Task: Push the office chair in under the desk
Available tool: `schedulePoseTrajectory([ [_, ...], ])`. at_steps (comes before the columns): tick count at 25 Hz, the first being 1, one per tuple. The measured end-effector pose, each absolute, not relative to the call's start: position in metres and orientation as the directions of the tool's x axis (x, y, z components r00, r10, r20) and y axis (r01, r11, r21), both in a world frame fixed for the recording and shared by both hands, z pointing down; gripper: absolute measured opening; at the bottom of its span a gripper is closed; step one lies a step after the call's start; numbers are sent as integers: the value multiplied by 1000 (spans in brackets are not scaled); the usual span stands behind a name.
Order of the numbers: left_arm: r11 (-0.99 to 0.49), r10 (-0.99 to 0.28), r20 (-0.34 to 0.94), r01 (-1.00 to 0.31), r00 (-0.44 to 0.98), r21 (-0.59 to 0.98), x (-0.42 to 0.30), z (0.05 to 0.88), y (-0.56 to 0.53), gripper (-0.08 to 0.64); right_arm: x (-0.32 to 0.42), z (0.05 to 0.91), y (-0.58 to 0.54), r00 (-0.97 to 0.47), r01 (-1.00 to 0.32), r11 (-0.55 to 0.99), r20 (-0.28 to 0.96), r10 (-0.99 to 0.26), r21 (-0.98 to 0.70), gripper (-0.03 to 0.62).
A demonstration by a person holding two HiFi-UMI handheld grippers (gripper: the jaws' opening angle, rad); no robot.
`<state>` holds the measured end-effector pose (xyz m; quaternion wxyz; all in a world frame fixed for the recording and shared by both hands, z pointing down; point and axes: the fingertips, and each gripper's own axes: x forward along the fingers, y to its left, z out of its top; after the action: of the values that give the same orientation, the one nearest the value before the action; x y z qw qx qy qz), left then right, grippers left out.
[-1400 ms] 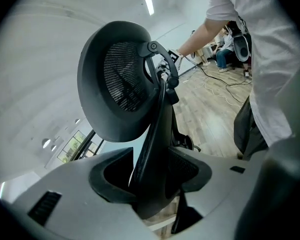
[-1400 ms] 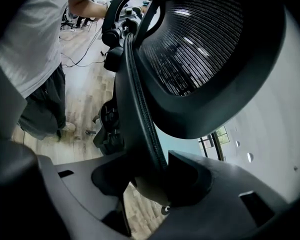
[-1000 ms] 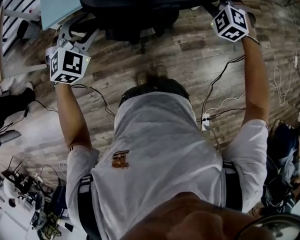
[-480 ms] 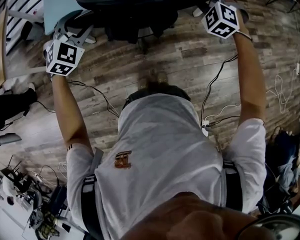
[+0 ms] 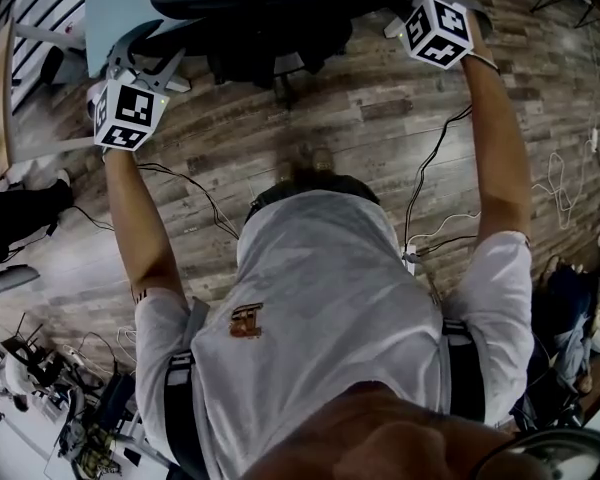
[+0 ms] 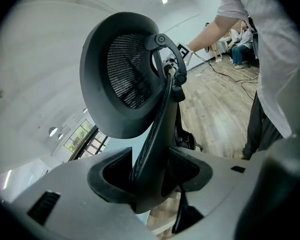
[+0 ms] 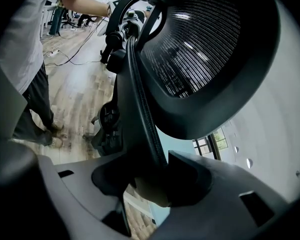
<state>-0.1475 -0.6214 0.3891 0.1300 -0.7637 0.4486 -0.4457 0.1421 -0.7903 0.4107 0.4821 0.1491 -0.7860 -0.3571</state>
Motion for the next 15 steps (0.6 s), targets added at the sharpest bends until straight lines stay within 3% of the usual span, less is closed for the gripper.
schedulePoseTrajectory([
  [12,-526,-828,530,-586,185,-616,-148,393,-631,252,137,414,-804,-524,102,691,629,-574,715,221],
  [15,-508,-840,521,-561,154,-653,-148,394,-627,297,140,411,-806,-538,65,672,594,-599,737,226],
])
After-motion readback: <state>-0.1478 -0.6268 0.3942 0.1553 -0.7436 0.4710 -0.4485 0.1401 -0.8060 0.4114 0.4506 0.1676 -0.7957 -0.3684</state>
